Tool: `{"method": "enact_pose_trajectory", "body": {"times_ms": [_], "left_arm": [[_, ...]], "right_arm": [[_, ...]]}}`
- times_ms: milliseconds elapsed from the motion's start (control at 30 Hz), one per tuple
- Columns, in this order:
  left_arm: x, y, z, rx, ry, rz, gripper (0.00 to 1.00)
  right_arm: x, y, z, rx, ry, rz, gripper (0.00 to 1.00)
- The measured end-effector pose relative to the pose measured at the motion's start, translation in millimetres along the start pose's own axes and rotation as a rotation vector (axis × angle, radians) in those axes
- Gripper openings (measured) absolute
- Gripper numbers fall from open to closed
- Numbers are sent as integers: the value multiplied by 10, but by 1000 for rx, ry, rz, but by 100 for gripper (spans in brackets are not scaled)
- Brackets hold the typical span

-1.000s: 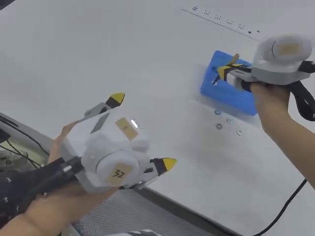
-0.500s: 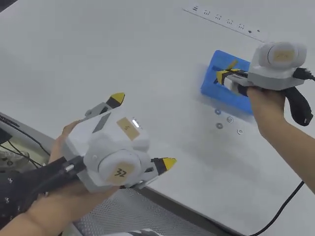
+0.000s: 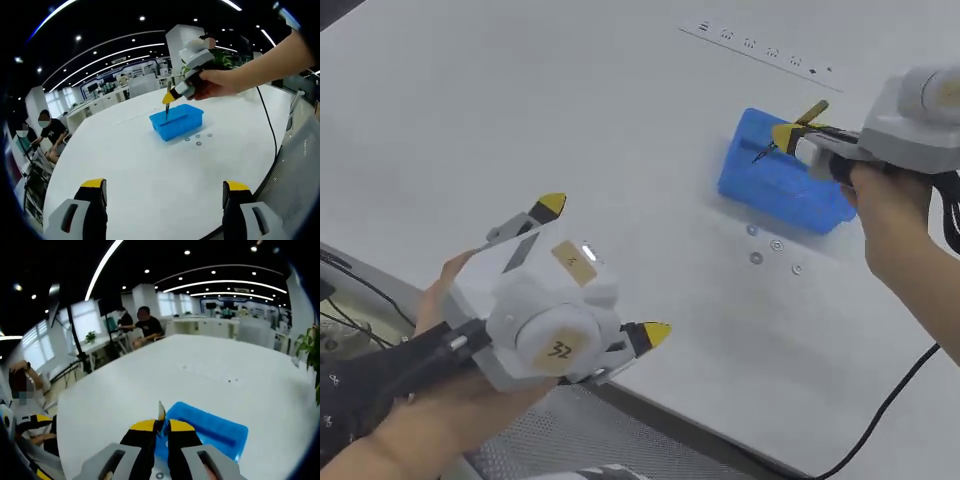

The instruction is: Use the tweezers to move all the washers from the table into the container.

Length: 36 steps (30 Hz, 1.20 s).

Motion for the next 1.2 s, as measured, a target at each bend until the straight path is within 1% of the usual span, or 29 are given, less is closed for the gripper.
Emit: {"method": "enact_pose_trajectory", "body": {"times_ms": [167,267,367,500,533,633,667,833,967,1067,1167,1200], "left_arm": [[-1,-2,-2,3,2,-1,99],[-9,-5,-4,7,0,-7,99],[-7,-5,-6,9,-1,-5,99],[-14,-10,-13,12,-1,-10,99],[-15,-10,-16,15,-3,-11,99],[-23,-13,-27,22,-4,-15,99],[-22,-12,-28,21,-2,-14,99],[-13,-12,-13,11,-5,-8,99],[-19,-15,-5,9,-15,-13,99],[-24,-17,-9,9,-15,-16,99],[-18,-16,-6,7,-12,-10,99],[-22,-17,-7,8,-14,-13,99]], "right_arm": [[4,195,-87,19,0,22,4],[-30,288,-196,32,12,21,4],[-85,334,-261,39,51,9,4],[-211,381,-361,57,84,-17,4],[-269,388,-376,58,108,-31,4],[-409,374,-381,54,159,-68,4],[-457,376,-420,52,166,-77,4],[-604,341,-483,42,229,-121,4],[-691,281,-462,45,219,-150,5],[-727,243,-426,41,216,-159,5],[-766,206,-398,38,216,-174,5],[-777,190,-367,35,220,-177,5]]}}
Point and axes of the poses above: the centre of the closed fingertips' face, and the gripper's own axes: y roughly backward along the fingers, z roughly to its right, x roughly out of its top, the point moved 4 cm from there along y, roughly backward along the fingers, and after that the axes turned 1 degree about -z, right-handed, at the moved point
